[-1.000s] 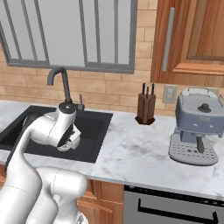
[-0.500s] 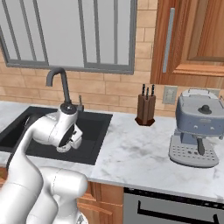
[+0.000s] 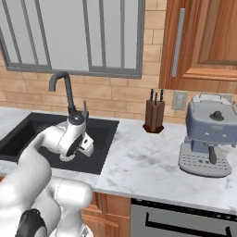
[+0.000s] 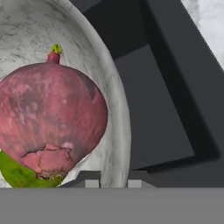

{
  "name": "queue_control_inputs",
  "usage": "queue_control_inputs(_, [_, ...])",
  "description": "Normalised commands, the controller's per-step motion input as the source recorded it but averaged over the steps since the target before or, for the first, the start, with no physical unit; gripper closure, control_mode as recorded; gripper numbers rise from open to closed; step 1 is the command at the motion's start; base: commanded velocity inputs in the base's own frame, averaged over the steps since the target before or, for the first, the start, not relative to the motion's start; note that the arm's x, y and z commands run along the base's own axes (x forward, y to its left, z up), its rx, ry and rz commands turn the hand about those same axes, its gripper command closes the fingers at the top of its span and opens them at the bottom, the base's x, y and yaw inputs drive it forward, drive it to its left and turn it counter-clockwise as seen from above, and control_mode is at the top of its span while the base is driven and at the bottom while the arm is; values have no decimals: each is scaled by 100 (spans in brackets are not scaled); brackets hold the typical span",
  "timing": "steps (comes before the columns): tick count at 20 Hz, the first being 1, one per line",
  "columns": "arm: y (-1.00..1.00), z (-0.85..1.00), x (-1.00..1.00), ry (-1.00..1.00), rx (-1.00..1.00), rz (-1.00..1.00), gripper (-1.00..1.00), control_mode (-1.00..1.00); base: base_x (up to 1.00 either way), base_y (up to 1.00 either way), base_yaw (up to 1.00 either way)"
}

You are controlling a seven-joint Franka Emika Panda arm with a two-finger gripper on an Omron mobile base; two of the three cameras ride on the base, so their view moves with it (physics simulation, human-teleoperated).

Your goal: Dump the lime and onion from the bowl so the bowl can be washed. Place the bowl in the sink after clearing the leftovers.

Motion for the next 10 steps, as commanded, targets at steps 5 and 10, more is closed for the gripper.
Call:
queue_control_inputs(5, [-20, -31, 75, 0, -5, 0, 100, -100, 0, 0, 0])
queue_control_inputs(10, [-6, -17, 67, 0, -1, 0, 100, -100, 0, 0, 0])
